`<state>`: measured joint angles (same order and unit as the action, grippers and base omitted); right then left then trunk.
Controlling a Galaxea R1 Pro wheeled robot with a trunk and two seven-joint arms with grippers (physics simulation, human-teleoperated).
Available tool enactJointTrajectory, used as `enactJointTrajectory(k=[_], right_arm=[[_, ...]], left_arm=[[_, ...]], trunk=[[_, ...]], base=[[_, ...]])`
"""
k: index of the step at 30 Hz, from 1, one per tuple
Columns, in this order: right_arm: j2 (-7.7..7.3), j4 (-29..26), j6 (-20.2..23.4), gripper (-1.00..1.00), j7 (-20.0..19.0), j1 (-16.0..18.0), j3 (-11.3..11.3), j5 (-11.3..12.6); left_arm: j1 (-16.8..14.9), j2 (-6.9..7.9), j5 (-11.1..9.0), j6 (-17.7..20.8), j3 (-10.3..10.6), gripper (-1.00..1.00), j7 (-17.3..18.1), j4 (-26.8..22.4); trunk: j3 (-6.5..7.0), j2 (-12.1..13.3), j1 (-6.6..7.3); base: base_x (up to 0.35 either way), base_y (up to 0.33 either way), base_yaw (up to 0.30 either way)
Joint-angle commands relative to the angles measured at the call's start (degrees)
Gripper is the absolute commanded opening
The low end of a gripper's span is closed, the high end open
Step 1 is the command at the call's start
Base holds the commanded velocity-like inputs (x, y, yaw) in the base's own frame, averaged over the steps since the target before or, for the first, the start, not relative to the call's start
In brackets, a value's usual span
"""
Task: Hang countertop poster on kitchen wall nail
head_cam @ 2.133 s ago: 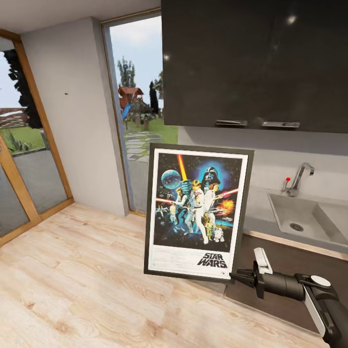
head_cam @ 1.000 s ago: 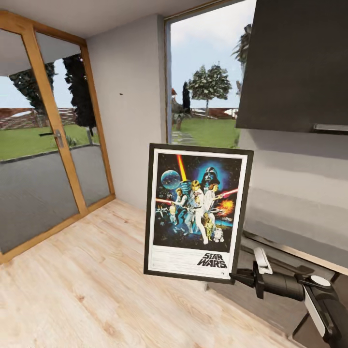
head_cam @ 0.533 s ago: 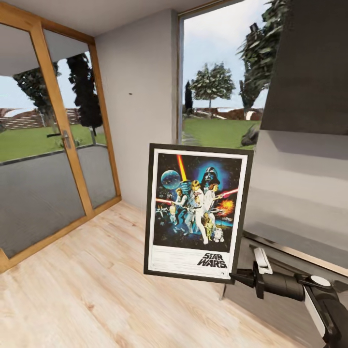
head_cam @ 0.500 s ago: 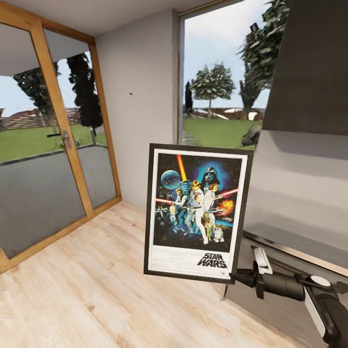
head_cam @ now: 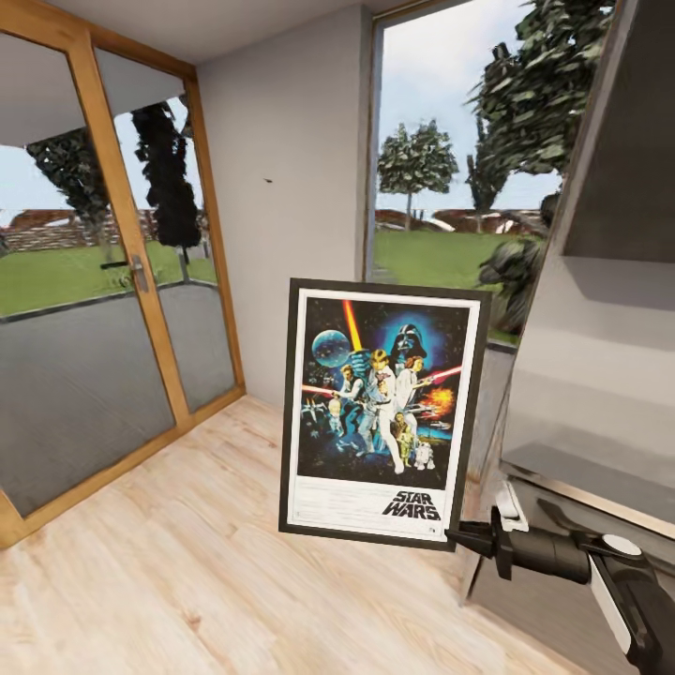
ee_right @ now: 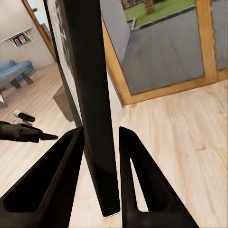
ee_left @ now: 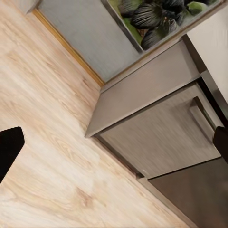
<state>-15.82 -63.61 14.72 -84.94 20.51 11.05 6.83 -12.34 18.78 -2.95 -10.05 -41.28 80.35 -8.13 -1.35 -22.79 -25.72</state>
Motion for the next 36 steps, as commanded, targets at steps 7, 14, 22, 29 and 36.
enactJointTrajectory(k=[7,14,22,29,36], right_arm=[[0.00,-0.02,0.66,-1.00,-0.22,0.05,0.02,0.11],[0.00,-0.02,0.67,-1.00,-0.22,0.05,0.06,0.11],[0.00,-0.02,0.66,-1.00,-0.22,0.05,0.09,0.11],[0.00,-0.02,0.66,-1.00,-0.22,0.05,0.04,0.12],[0.00,-0.02,0.66,-1.00,-0.22,0.05,0.02,0.11]], left_arm=[[-0.05,0.03,-0.30,-0.58,0.23,1.00,0.01,0.05],[-0.05,0.03,-0.30,-0.58,0.24,1.00,0.03,0.04],[-0.05,0.03,-0.30,-0.58,0.24,1.00,0.03,0.04],[-0.05,0.03,-0.30,-0.58,0.24,1.00,0.03,0.04],[-0.05,0.03,-0.30,-0.58,0.24,1.00,0.02,0.04]], trunk=[[-0.14,-0.13,-0.06],[-0.14,-0.13,-0.06],[-0.14,-0.13,-0.06],[-0.14,-0.13,-0.06],[-0.12,-0.13,-0.06]], base=[[0.245,0.282,0.000],[0.256,0.271,0.000],[0.266,0.260,0.000],[0.268,0.258,0.000],[0.268,0.258,-0.007]])
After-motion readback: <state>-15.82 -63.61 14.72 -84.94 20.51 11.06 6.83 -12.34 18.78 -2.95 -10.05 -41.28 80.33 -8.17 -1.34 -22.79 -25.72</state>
